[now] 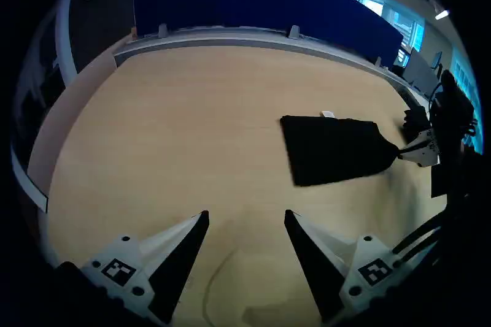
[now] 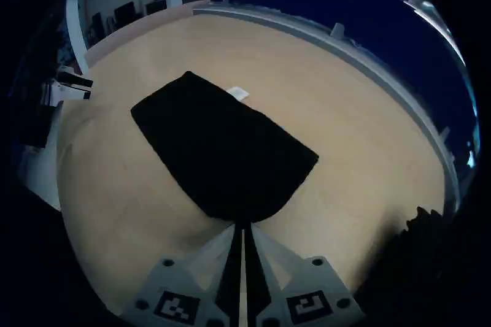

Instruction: Fold towel

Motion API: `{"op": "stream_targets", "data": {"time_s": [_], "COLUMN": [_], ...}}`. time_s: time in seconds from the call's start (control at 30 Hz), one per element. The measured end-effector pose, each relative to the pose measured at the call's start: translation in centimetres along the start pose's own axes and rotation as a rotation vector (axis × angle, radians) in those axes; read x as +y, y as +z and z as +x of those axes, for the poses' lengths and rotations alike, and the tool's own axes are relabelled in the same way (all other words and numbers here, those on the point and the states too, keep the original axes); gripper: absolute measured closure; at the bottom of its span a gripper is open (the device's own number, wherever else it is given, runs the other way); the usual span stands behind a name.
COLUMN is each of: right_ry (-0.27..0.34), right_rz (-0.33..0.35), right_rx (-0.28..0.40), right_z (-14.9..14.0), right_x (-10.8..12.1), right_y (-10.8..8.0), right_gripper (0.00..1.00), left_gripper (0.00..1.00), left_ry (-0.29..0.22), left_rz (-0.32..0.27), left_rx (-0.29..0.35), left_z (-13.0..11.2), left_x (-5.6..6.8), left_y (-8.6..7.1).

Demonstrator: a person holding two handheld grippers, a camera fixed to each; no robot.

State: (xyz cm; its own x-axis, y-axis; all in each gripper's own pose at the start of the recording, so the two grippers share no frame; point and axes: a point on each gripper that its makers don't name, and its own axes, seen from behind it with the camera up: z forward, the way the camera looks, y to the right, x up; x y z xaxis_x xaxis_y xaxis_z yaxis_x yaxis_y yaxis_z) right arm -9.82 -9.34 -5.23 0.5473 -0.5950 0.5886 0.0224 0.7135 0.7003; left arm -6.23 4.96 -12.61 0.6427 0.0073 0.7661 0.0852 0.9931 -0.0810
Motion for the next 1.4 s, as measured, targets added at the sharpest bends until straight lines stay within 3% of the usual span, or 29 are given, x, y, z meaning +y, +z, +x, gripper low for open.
{"op": "stream_targets", "data": {"time_s": [0.5, 0.87, 1.17, 1.4], "right_ry": [-0.136, -0.234, -0.303, -0.370], "right_rz": [-0.021, 0.004, 0.051, 0.112], "right_rx": [0.095, 0.139, 0.148, 0.131], "right_z": [8.6, 13.5, 16.3, 17.7], "right_x": [-0.1, -2.2, -5.1, -9.1], "right_y": [-1.6, -1.8, -0.2, 2.4], "right_gripper": [0.97, 0.98, 0.98, 0.98], "left_gripper": [0.09, 0.09, 0.09, 0.09], "left_ry": [-0.021, -0.022, -0.017, -0.027], "left_rz": [0.006, 0.009, 0.017, 0.027], "left_rx": [0.045, 0.060, 0.089, 0.122], "left_z": [1.3, 1.2, 1.6, 2.0], "left_x": [-0.8, -1.2, -1.5, -2.3], "left_y": [-2.5, -3.9, -5.6, -7.6]}}
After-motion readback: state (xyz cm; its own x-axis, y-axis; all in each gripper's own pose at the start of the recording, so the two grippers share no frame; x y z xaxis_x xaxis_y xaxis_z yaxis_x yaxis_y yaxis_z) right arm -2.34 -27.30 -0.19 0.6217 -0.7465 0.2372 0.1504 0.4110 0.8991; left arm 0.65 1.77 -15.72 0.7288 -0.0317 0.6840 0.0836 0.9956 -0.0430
